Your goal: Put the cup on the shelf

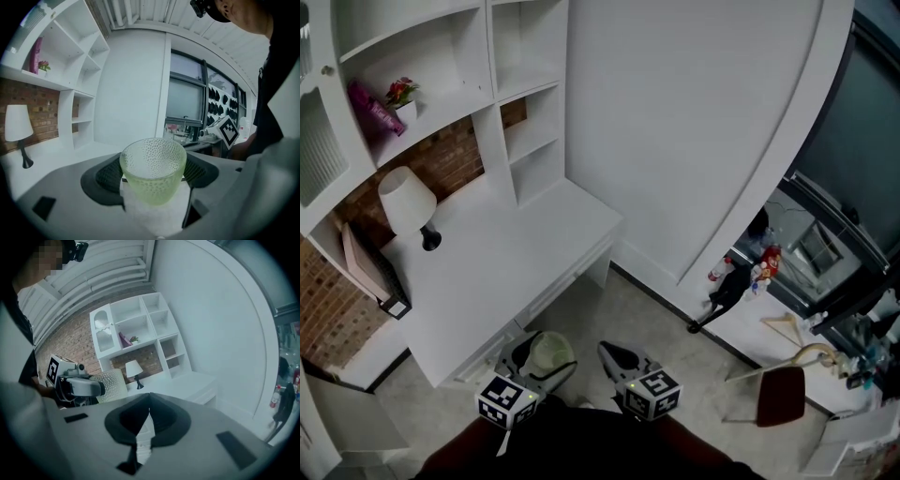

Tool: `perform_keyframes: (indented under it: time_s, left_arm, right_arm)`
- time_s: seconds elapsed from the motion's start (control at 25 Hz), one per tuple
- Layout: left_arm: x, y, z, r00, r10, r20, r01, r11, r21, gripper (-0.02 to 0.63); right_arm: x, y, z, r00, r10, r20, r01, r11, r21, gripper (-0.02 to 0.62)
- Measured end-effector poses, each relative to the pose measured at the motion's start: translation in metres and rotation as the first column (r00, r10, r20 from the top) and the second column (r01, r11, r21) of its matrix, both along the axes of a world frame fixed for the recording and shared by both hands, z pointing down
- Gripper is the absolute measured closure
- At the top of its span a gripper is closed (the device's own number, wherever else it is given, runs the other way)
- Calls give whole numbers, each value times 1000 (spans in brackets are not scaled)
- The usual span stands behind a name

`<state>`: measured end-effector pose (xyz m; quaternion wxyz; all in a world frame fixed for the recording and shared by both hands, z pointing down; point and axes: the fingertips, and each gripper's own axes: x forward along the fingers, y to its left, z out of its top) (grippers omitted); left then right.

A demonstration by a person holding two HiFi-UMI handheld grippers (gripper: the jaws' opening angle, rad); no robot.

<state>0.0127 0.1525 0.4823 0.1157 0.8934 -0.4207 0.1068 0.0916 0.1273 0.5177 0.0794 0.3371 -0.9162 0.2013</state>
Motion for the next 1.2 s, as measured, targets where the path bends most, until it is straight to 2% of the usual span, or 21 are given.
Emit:
perform_keyframes:
  time_s: [0.32,0.44,0.52,0.6,0.72,1.0,1.2]
  left_arm:
    - [15,-29,8,1000,16,-5,-16,999,-36,221]
    - [18,-43,15,999,43,23,-42,998,-43,221]
    - [21,-56,18,999,50,2,-50,997,-55,221]
    - [25,-71,15,998,51,-25,-52,998,-43,221]
    - [30,-96,12,997,80,20,-80,997,-8,221]
    - [27,-146,24,996,82,-33,-84,994,-65,221]
    - [11,-202,12,997,62,-45,-64,997,-42,221]
  right_arm:
    - [19,-25,10,999,38,11,-38,999,-38,591]
    - [24,-39,13,999,47,6,-47,998,-29,591]
    - [28,-50,12,998,59,-5,-59,998,-25,591]
    - [34,-60,11,997,72,-18,-73,997,-22,591]
    - [41,-81,9,994,100,-31,-101,995,-18,591]
    - [34,-131,21,995,85,-52,-87,996,-38,591]
    - [17,-187,6,995,62,-78,-62,998,-7,591]
